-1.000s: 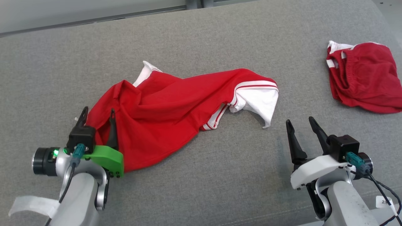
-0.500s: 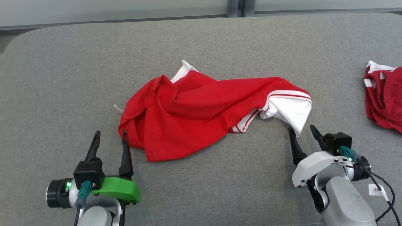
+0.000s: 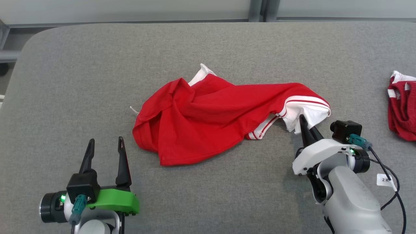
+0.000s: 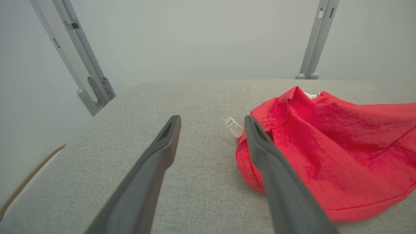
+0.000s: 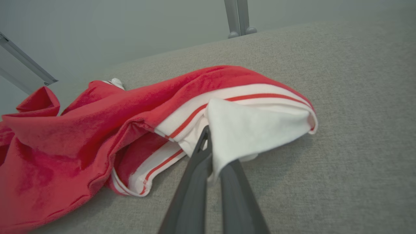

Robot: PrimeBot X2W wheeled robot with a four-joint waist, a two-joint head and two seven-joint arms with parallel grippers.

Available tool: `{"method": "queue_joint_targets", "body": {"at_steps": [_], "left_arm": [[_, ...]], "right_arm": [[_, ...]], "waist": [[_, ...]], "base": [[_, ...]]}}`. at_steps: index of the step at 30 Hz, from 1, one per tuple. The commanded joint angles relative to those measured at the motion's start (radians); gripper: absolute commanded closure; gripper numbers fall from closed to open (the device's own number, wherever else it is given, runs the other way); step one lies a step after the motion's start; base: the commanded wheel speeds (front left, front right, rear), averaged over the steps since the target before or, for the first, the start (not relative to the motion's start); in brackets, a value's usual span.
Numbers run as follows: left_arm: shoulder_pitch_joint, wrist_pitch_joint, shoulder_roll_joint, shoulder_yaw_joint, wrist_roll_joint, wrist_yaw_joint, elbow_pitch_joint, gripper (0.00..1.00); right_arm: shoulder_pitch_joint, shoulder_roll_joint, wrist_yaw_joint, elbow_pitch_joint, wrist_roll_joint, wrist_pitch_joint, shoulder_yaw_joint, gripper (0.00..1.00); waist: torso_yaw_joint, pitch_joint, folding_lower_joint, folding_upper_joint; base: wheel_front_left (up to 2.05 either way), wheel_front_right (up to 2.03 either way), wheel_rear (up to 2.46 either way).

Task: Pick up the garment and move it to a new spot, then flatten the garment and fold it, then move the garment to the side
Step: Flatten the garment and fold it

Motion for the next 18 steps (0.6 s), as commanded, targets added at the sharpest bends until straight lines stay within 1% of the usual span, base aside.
{"method": "queue_joint_targets", "body": {"at_steps": [1,5,8,10,11,12,15,16,18], "left_arm": [[0.024,-0.003,-0.005,0.005,0.005,0.003,-0.006,0.00],[0.041,-0.003,-0.016,0.009,0.002,0.001,-0.010,0.00],[0.048,-0.003,-0.020,0.013,0.005,-0.002,-0.014,0.00],[0.052,-0.003,-0.023,0.017,0.008,-0.004,-0.014,0.00],[0.052,-0.003,-0.024,0.019,0.010,-0.005,-0.014,0.00],[0.052,-0.003,-0.024,0.019,0.010,-0.005,-0.014,0.00],[0.049,-0.003,-0.029,0.021,0.013,-0.008,-0.013,0.00],[0.047,-0.003,-0.030,0.022,0.015,-0.011,-0.013,0.00],[0.041,-0.003,-0.033,0.023,0.019,-0.015,-0.010,0.00]], "right_arm": [[0.025,-0.004,-0.001,-0.031,0.050,-0.004,0.033,1.00],[0.059,-0.010,-0.001,-0.116,0.164,0.011,0.096,1.00],[0.102,-0.047,-0.001,-0.212,0.259,0.073,0.135,1.00],[0.140,-0.085,-0.001,-0.283,0.314,0.130,0.153,1.00],[0.159,-0.105,-0.001,-0.315,0.338,0.159,0.155,1.00],[0.159,-0.105,-0.001,-0.315,0.338,0.159,0.155,1.00],[0.218,-0.156,0.000,-0.389,0.401,0.245,0.142,1.00],[0.236,-0.175,-0.001,-0.399,0.410,0.272,0.134,1.00],[0.260,-0.186,0.000,-0.402,0.433,0.317,0.115,1.00]], "waist": [[-0.037,-0.021,0.0000,0.0000],[-0.086,-0.035,0.0000,0.0000],[-0.121,-0.040,0.0000,0.0000],[-0.138,-0.040,0.0000,0.0000],[-0.145,-0.039,0.0000,0.0000],[-0.145,-0.039,0.0000,0.0000],[-0.157,-0.033,0.0000,0.0000],[-0.159,-0.031,0.0000,0.0000],[-0.159,-0.024,0.0000,0.0000]], "base": [[0.00,0.00,0.00],[0.00,0.00,0.00],[0.00,0.00,0.00],[0.00,0.00,0.00],[0.00,0.00,0.00],[0.00,0.00,0.00],[0.00,0.00,0.00],[0.00,0.00,0.00],[0.00,0.00,0.00]]}}
